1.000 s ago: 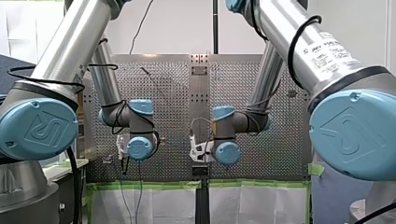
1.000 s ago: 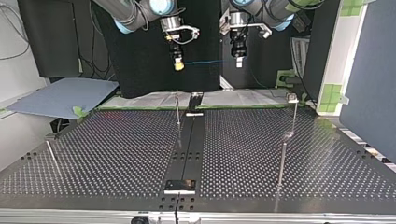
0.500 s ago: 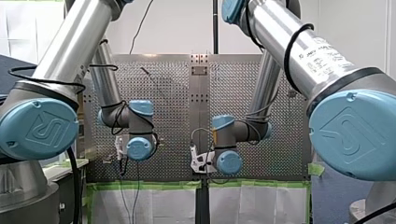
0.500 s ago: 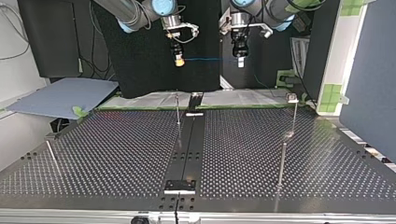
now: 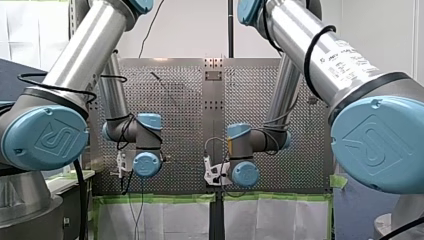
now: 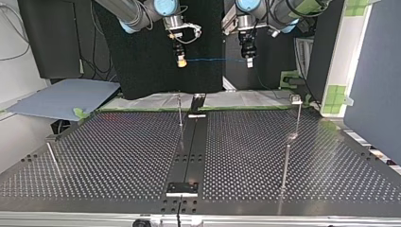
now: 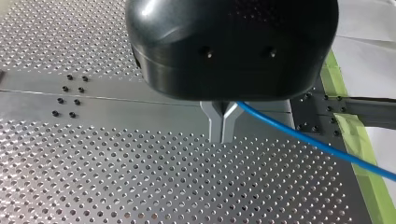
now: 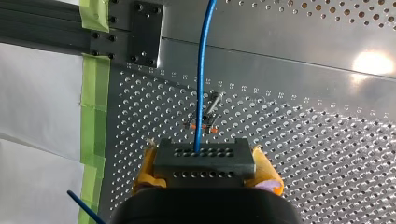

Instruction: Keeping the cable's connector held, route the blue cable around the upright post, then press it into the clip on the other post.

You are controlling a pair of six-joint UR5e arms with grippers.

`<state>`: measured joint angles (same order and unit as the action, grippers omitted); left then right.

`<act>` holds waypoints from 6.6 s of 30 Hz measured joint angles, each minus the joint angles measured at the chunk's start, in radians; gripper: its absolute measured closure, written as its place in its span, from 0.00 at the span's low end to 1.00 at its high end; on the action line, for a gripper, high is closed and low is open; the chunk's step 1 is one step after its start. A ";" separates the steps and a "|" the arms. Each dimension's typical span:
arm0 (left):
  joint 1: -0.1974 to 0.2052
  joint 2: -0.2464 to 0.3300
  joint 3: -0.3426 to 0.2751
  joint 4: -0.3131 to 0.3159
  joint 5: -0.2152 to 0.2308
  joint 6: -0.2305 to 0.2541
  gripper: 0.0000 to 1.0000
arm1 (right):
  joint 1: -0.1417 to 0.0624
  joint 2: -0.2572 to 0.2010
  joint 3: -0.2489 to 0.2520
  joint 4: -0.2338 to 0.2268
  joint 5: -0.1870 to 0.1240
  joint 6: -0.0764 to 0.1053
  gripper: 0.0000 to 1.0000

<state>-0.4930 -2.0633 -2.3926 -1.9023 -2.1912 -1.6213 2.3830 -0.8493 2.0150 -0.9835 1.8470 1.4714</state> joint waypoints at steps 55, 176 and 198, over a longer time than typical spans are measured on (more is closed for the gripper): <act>0.114 0.438 0.182 -0.439 0.060 -0.157 1.00 | -0.006 -0.429 -0.273 0.383 -0.172 0.167 1.00; 0.542 0.307 0.684 -0.741 0.589 -0.334 1.00 | -0.048 -0.056 -0.949 0.614 -0.354 0.238 1.00; 0.512 0.248 0.684 -0.740 0.566 -0.357 0.90 | -0.039 0.046 -0.912 0.643 -0.333 0.223 1.00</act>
<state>0.0188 -1.8154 -1.7081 -2.6426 -1.6251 -1.9784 2.3441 -0.8030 1.1035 -0.3400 1.5139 1.6941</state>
